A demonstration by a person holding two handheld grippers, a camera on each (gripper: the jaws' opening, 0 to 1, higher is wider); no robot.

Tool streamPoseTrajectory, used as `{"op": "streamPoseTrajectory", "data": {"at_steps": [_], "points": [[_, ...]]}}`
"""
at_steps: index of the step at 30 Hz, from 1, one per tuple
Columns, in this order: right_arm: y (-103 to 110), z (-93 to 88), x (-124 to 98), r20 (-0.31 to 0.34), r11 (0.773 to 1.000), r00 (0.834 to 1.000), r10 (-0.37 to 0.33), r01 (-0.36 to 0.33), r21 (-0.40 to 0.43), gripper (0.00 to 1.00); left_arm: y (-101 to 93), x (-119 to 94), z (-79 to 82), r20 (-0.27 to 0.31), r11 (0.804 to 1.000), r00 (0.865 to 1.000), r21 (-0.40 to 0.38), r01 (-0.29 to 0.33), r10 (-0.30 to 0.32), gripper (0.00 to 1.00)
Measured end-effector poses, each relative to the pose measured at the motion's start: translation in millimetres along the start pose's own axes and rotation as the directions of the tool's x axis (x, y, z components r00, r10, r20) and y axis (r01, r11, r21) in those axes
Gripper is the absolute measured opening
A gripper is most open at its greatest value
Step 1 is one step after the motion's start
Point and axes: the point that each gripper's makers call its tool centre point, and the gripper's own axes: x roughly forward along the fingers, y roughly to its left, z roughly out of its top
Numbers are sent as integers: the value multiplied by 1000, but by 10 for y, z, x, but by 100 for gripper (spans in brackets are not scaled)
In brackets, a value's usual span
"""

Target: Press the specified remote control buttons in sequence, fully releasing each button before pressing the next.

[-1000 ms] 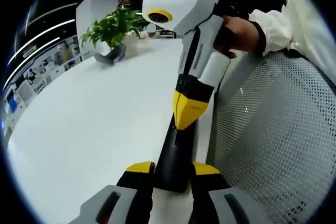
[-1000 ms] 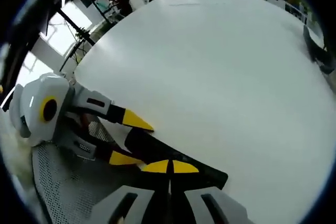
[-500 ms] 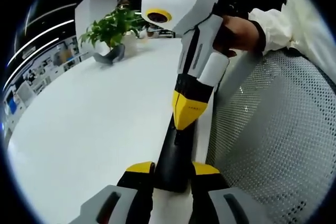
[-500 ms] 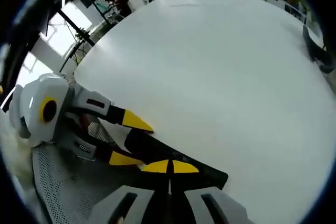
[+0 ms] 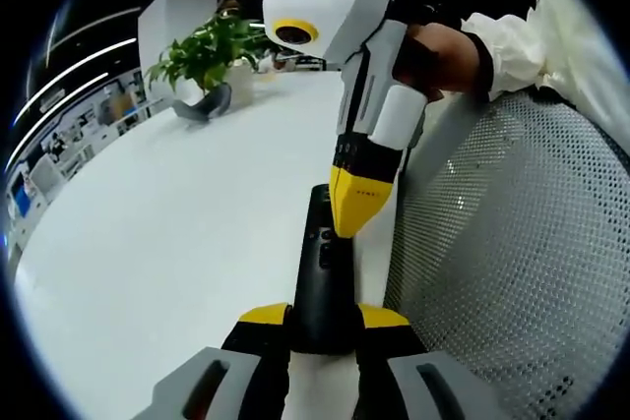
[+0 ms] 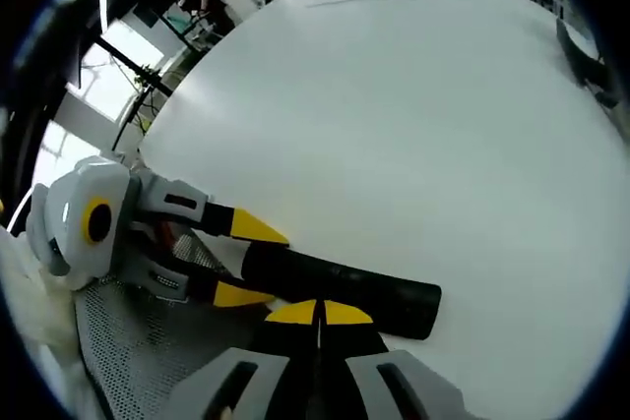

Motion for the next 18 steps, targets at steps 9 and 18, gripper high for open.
{"op": "streamPoseTrajectory", "data": {"at_steps": [9,18], "points": [[-1,-50,43,-31,997,999,-36,34,-65,0,-9,-5,-1,2,1000,1000,20,1,-1,24],[-32,-56,45,-38,999,999,-22,21,-29,0,-13,-5,3,3,999,1000,45,2,-2,24]]}}
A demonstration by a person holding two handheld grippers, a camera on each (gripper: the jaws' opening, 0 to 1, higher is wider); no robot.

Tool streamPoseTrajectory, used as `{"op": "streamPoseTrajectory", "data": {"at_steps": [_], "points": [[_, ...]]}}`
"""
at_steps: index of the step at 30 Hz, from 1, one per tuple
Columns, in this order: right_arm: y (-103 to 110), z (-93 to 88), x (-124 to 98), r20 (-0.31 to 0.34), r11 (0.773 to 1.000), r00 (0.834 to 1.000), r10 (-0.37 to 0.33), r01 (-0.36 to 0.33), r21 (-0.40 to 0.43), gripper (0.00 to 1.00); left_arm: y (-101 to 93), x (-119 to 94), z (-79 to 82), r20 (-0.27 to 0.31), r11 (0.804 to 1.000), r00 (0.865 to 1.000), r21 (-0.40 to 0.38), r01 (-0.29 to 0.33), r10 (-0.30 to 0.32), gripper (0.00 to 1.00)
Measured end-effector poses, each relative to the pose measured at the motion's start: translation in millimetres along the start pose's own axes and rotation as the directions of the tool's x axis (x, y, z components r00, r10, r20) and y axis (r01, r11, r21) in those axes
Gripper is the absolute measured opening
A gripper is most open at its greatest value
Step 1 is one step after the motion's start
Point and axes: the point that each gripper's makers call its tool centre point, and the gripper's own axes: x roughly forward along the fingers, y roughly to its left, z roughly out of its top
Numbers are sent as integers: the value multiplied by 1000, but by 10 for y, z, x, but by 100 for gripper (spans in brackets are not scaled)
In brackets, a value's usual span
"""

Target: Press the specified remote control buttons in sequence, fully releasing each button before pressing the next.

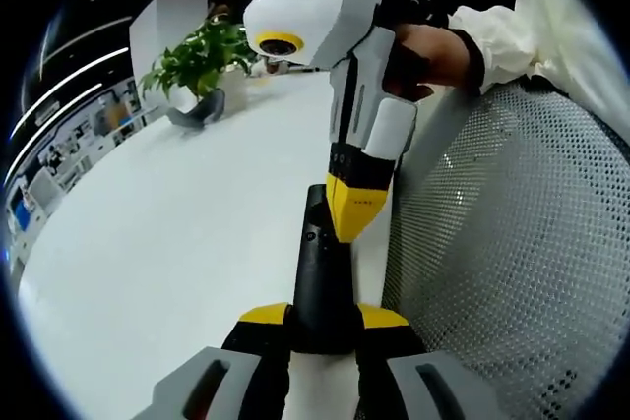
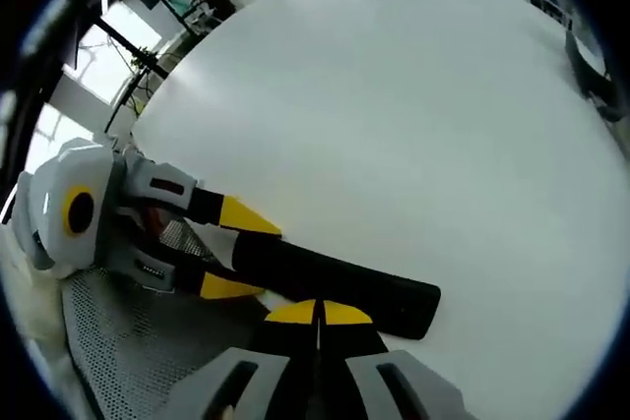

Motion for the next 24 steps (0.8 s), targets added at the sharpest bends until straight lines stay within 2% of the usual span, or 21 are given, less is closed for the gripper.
{"op": "streamPoseTrajectory", "data": {"at_steps": [5,11,13,14,15,24], "points": [[6,7,-4,7,1000,1000,7,-7,16,0,3,-2,2,-3,1000,1000,9,-1,1,24],[-2,23,-19,12,996,999,42,-43,82,0,6,-1,0,-5,1000,1000,7,1,-1,24],[56,116,-49,65,995,996,59,-64,70,0,8,1,-3,-6,1000,1000,11,0,0,24],[80,192,-63,111,995,991,70,-77,57,0,6,-1,1,-6,1000,1000,12,0,0,24],[95,217,-70,127,995,989,80,-87,52,0,3,-1,2,-5,1000,1000,12,1,-1,24],[119,176,-8,88,993,991,100,-105,57,0,-11,13,16,-5,1000,1000,18,4,-4,24]]}}
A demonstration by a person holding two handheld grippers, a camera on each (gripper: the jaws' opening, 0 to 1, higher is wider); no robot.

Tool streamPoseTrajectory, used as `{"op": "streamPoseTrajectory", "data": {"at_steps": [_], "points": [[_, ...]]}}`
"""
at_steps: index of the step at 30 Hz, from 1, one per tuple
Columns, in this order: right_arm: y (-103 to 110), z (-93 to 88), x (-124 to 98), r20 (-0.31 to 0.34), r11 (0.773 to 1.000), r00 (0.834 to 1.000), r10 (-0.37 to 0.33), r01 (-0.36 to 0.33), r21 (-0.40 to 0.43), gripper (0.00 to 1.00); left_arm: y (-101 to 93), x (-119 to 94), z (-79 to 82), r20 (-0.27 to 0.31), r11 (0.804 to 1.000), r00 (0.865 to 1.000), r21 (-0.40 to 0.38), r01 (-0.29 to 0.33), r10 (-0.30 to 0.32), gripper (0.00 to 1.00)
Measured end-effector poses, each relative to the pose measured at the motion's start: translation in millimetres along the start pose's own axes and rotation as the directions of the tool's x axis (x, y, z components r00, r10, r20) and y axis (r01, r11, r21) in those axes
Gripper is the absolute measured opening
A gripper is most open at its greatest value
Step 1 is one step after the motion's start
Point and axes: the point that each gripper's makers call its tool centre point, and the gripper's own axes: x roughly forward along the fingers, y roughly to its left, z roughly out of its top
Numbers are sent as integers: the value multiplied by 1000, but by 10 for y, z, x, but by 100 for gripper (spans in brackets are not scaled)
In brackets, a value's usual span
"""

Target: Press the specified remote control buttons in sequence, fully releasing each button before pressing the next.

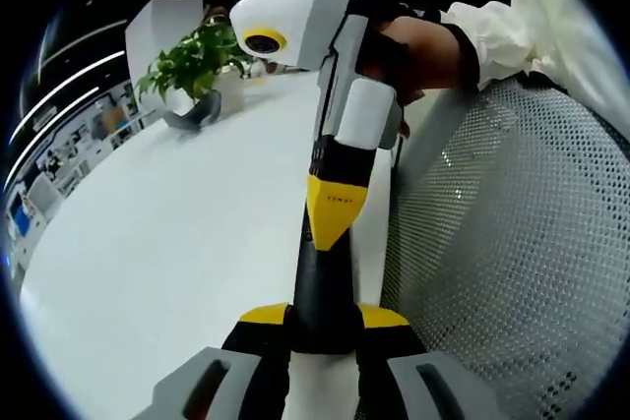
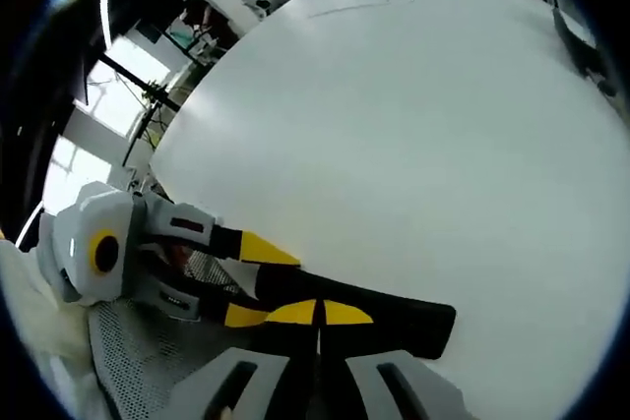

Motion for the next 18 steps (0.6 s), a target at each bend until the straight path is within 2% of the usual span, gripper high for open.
{"op": "streamPoseTrajectory", "data": {"at_steps": [4,5,10,18], "points": [[-10,-9,16,-7,1000,1000,-5,5,-3,0,0,0,0,0,1000,1000,-2,0,0,24],[-36,-31,30,-21,1000,999,-24,24,-16,0,-1,0,0,0,1000,1000,-2,0,0,24],[-22,-28,28,-10,997,999,-41,40,-61,0,0,3,-2,0,1000,1000,-5,1,-1,24],[-36,-17,22,-14,999,999,-33,32,-30,0,3,4,-1,-3,1000,1000,-7,1,-1,24]]}}
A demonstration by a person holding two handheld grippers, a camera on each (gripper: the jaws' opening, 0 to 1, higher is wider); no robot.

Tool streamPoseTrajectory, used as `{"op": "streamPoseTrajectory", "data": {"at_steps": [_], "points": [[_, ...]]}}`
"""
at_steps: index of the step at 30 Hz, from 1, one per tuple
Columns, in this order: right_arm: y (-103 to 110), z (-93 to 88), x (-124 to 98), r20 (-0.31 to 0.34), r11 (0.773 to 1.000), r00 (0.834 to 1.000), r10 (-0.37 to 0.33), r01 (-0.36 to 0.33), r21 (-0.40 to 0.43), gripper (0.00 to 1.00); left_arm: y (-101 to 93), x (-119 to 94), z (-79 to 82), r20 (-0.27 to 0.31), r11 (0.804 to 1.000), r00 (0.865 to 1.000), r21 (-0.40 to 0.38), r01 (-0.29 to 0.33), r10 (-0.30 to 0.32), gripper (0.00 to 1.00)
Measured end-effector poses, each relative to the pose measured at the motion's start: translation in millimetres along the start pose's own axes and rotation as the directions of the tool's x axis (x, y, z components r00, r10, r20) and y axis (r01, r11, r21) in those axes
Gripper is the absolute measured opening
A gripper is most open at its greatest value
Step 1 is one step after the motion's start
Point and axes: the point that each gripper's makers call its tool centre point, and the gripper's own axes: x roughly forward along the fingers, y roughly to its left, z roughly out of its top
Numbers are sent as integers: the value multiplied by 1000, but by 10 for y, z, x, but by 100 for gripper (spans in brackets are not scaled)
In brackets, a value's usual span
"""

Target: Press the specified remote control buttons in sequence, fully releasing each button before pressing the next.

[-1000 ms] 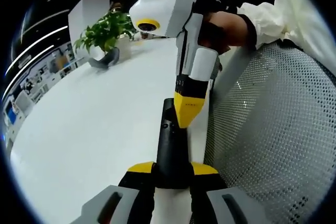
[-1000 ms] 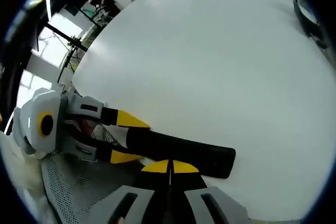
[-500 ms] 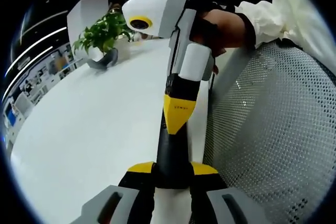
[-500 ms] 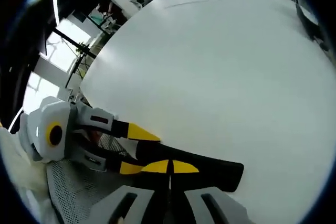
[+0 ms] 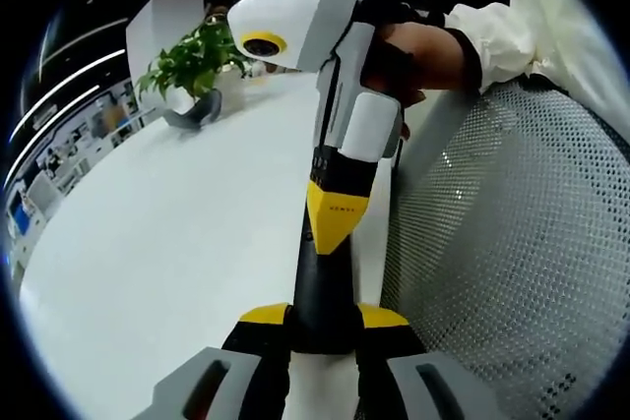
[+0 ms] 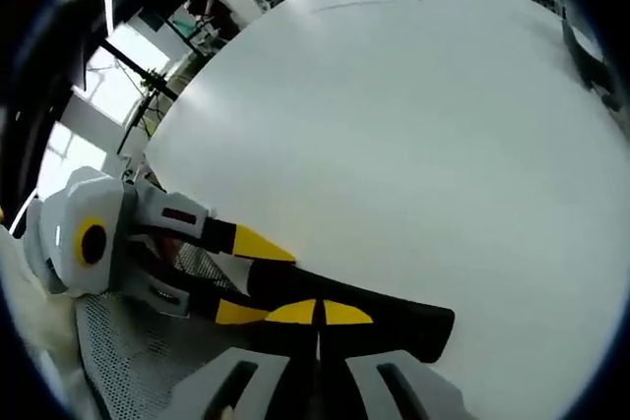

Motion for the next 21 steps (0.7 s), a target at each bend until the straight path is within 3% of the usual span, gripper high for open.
{"op": "streamPoseTrajectory", "data": {"at_steps": [6,9,16,21], "points": [[98,48,11,21,999,998,53,-53,5,0,1,2,-1,1,1000,1000,-5,0,0,24],[98,-9,61,-16,999,999,44,-44,-10,0,0,2,0,1,1000,1000,-5,0,0,24],[97,-11,61,-12,999,1000,22,-23,-46,0,-2,2,0,-3,1000,1000,0,-2,2,24],[80,1,64,-8,1000,1000,19,-19,-25,0,-1,4,1,-9,1000,1000,2,2,-2,24]]}}
